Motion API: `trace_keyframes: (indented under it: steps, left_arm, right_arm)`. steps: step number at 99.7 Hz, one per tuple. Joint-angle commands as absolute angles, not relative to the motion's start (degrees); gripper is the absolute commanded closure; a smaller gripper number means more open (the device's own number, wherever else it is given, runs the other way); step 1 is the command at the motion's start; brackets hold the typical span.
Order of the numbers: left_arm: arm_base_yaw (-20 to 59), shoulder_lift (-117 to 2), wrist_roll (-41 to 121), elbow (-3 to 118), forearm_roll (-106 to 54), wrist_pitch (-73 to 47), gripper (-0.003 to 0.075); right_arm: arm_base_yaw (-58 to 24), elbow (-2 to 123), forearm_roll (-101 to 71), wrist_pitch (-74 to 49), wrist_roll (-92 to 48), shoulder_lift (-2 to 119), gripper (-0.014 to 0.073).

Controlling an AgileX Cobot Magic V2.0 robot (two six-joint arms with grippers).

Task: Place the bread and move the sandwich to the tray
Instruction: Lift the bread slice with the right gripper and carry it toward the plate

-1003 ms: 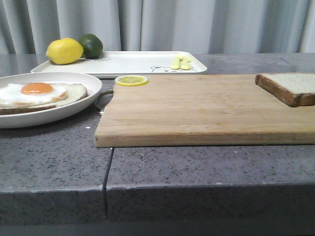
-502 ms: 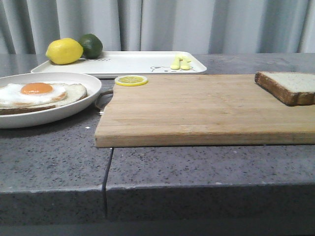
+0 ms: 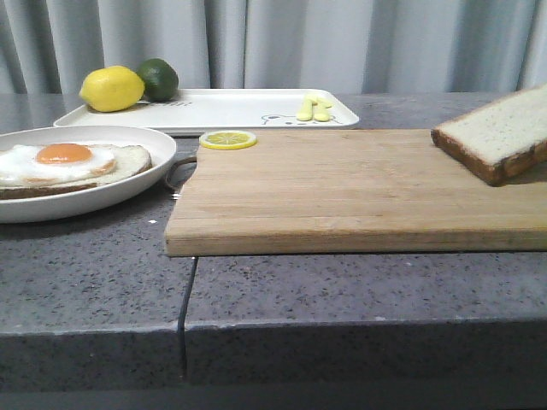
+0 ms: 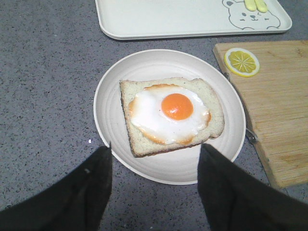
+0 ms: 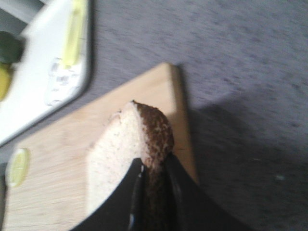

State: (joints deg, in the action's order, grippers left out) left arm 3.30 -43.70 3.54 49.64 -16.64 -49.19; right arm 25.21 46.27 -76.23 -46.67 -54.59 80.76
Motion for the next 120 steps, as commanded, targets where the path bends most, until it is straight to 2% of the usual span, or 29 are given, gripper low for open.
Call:
trace_keyframes:
  steps: [1, 15, 28, 75, 120]
  left_arm:
    - [3.34, -43.82, 3.46, 51.56, -18.03, -45.76, 0.0356]
    - [3.34, -43.82, 3.46, 51.56, -18.03, -45.76, 0.0356]
    - [3.34, -43.82, 3.46, 51.56, -18.03, -45.76, 0.0356]
    - [3.34, -43.82, 3.46, 51.56, -18.03, -45.76, 0.0356]
    - [3.34, -43.82, 3.46, 51.56, -18.03, -45.76, 0.0356]
  right_arm:
    - [25.38, 47.6, -81.81, -52.47, -55.28, 76.29, 0.0652]
    - [23.95, 47.6, -87.99, -58.18, -55.28, 72.25, 0.0652]
    - [19.09, 47.6, -92.84, -56.9, -55.28, 68.88, 0.0652]
    - [-12.99, 48.56, -107.8, -30.45, -56.88, 68.49, 0.0652]
    - [-30.91, 60.2, -107.8, -15.91, -49.79, 79.04, 0.0652]
